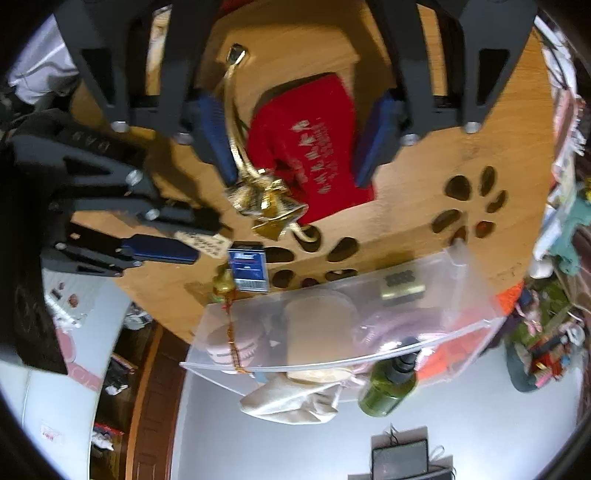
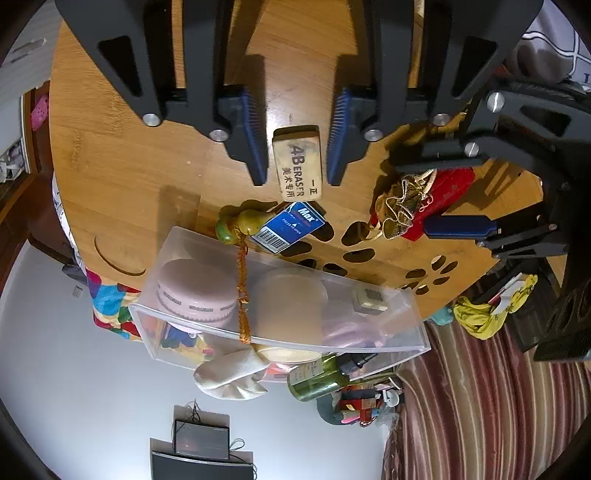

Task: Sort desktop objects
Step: 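Grasp the eraser with the right tool while the left tool grasps the red pouch, then carry the eraser and red pouch into the clear box and release both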

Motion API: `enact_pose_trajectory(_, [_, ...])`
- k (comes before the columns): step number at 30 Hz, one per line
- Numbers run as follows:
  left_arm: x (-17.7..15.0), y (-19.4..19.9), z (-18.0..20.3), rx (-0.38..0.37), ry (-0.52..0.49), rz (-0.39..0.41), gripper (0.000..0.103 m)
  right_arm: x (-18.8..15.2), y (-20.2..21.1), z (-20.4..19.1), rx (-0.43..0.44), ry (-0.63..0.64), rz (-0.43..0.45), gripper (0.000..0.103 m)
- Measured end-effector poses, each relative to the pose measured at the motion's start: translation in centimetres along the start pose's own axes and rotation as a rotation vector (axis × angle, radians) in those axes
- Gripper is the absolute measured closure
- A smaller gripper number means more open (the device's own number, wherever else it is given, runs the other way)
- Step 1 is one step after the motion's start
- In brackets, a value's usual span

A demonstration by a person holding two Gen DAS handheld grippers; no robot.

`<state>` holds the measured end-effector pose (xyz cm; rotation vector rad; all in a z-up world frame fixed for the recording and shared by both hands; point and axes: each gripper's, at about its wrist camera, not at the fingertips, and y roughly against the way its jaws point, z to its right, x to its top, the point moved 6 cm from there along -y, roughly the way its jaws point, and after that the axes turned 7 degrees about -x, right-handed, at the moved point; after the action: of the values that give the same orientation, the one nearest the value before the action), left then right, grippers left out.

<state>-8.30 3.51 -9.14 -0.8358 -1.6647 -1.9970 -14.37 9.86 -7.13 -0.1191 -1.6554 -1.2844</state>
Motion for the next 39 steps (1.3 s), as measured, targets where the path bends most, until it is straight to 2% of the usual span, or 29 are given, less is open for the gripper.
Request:
enact_pose_trajectory(1, [-0.1, 0.1, -0.2, 0.001, -0.002, 0.006, 0.051, 0.0, 0.0, 0.1, 0.004, -0.005, 0.000, 0.079])
enact_pose_trajectory(3, [-0.1, 0.3, -0.7, 0.008, 0.008, 0.013, 0.067, 0.1, 0.0, 0.2, 0.026, -0.018, -0.001, 0.081])
enact_pose_trajectory(4, [0.0, 0.4, -0.9, 0.009, 0.016, 0.014, 0.071, 0.1, -0.1, 0.1, 0.033, -0.021, -0.001, 0.081])
enact_pose_trajectory(6, [-0.1, 0.7, -1.5, -0.012, 0.049, 0.016, 0.074, 0.1, -0.1, 0.2, 0.042, -0.031, -0.001, 0.081])
enact_pose_trajectory(8, [-0.1, 1.1, -1.8, -0.001, 0.054, 0.025, 0.076, 0.1, -0.1, 0.3, 0.053, -0.044, -0.002, 0.081])
enact_pose_trajectory(14, [0.7, 2.5, -2.2, -0.015, 0.079, 0.080, 0.077, 0.8, 0.7, 0.9, 0.084, -0.086, 0.019, 0.081])
enact_pose_trajectory(19, [1.9, 4.0, -2.7, -0.075, 0.112, 0.136, 0.078, 1.9, 1.8, 1.3, 0.094, -0.107, 0.049, 0.081])
enact_pose_trajectory(21, [2.5, 4.7, -2.9, -0.077, 0.115, 0.157, 0.078, 2.4, 2.3, 1.4, 0.090, -0.106, 0.063, 0.081])
enact_pose_trajectory(33, [7.2, 7.5, -5.5, -0.069, 0.139, 0.275, 0.078, 6.9, 5.4, 3.1, 0.009, -0.052, 0.161, 0.081])
enact_pose_trajectory(39, [9.7, 8.6, -7.0, -0.058, 0.132, 0.329, 0.078, 8.8, 5.2, 4.6, -0.027, -0.037, 0.180, 0.081])
